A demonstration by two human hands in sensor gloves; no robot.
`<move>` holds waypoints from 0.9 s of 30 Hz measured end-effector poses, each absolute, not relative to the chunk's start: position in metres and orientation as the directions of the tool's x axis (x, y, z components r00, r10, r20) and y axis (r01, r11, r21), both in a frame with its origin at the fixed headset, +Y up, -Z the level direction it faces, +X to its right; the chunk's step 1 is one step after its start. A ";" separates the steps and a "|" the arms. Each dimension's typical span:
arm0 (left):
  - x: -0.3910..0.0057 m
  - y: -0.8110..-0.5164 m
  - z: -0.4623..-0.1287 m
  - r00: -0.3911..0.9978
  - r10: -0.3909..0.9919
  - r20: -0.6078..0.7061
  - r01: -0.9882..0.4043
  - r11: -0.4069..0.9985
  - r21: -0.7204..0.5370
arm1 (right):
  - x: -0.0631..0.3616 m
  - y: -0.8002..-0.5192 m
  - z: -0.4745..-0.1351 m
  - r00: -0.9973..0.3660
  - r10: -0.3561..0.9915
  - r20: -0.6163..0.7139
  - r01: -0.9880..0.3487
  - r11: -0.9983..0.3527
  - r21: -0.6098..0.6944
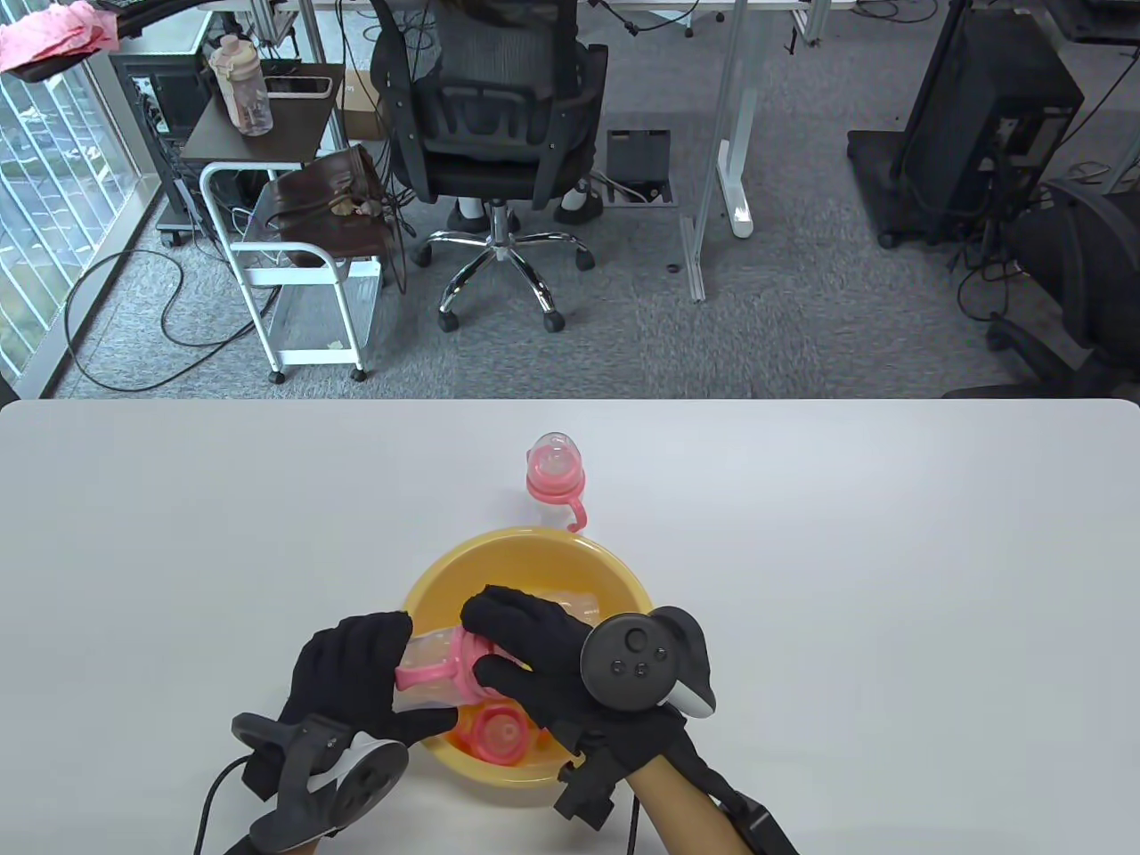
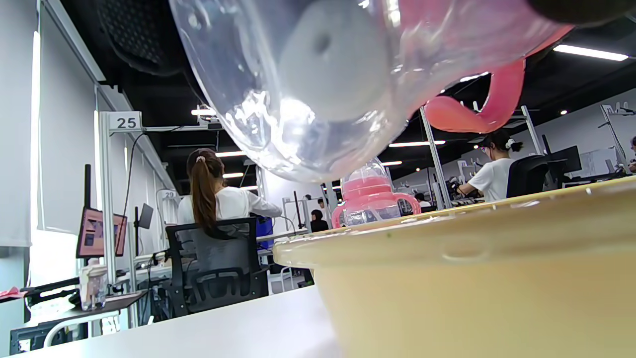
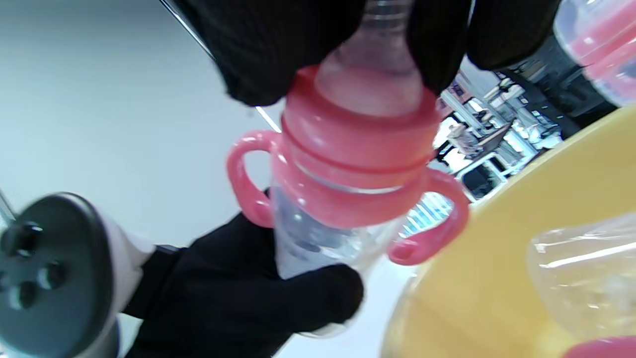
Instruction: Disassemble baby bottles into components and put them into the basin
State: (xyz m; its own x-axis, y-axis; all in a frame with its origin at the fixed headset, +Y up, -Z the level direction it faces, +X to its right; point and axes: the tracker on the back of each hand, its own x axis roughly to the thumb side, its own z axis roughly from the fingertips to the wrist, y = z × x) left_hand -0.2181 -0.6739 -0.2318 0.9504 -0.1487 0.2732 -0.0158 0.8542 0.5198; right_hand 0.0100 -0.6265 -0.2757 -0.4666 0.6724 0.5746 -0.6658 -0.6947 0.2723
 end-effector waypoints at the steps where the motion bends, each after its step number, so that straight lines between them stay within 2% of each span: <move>1: -0.218 -0.673 -0.232 0.951 -0.144 0.275 -0.021 0.853 0.521 | 0.010 -0.628 -0.276 -0.513 0.655 0.555 -0.636 -0.724 0.267; 4: -0.218 -0.674 -0.231 0.949 -0.156 0.275 -0.011 0.853 0.522 | 0.011 -0.634 -0.280 -0.595 0.649 0.475 -0.562 -0.758 0.331; 6: -0.216 -0.676 -0.231 0.942 -0.190 0.277 0.019 0.853 0.522 | 0.011 -0.637 -0.280 -0.577 0.692 0.432 -0.560 -0.721 0.407; 10: -0.217 -0.677 -0.232 0.947 -0.159 0.279 -0.005 0.861 0.508 | 0.012 -0.632 -0.280 -0.503 0.725 0.471 -0.595 -0.686 0.419; 13: -0.219 -0.675 -0.232 0.951 -0.129 0.282 -0.036 0.858 0.512 | 0.011 -0.625 -0.277 -0.434 0.735 0.521 -0.641 -0.658 0.396; 21: -0.219 -0.674 -0.229 0.949 -0.142 0.283 -0.039 0.834 0.551 | 0.011 -0.619 -0.272 -0.427 0.690 0.584 -0.660 -0.680 0.320; 23: -0.219 -0.672 -0.228 0.951 -0.132 0.281 -0.051 0.827 0.560 | 0.013 -0.622 -0.273 -0.456 0.697 0.553 -0.675 -0.676 0.295; 27: -0.215 -0.671 -0.225 0.944 -0.182 0.276 -0.013 0.814 0.581 | 0.012 -0.626 -0.274 -0.549 0.659 0.514 -0.606 -0.737 0.299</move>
State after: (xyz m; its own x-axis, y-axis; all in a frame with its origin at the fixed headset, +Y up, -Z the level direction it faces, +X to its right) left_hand -0.2150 -0.6712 -0.2253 0.9437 -0.1820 0.2762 -0.0129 0.8141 0.5805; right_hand 0.0123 -0.6255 -0.2740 -0.5489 0.6595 0.5136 -0.6059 -0.7372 0.2990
